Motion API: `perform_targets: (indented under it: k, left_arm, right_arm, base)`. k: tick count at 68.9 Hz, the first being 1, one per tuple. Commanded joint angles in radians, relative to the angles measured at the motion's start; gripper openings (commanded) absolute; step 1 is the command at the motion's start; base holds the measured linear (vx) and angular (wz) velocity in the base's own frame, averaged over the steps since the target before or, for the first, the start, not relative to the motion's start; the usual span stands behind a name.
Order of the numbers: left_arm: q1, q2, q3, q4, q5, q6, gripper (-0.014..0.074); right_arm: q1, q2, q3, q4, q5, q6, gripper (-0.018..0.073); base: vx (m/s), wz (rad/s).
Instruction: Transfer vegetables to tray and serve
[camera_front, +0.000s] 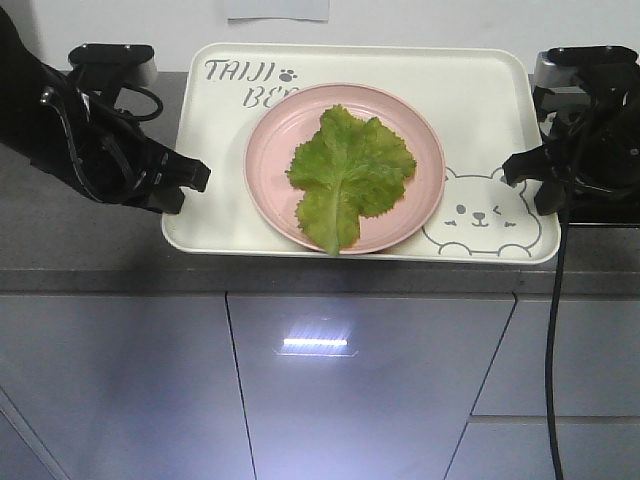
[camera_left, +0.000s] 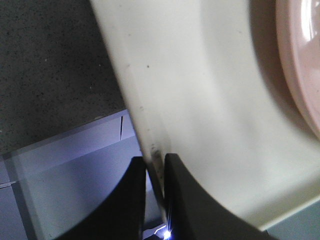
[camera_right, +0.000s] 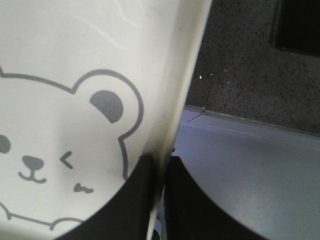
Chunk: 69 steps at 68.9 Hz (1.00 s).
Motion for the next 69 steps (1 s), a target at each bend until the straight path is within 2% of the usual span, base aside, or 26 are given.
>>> perform_targets:
  k: [1,69]
  left_arm:
    - [-0.035,-0.045,-0.033,-0.192,-0.114,0.03,-0.0006]
    - [-0.035,-0.045,-0.033,-0.192,-0.114,0.03,-0.0006]
  right_arm:
    - [0.026,-0.043,-0.026,0.197,-0.06,-0.04,-0.0008]
    - [0.026,-0.043,-0.026,0.197,-0.06,-0.04,-0.0008]
  base:
    - [0.08,0.03]
    - [0.07,0.05]
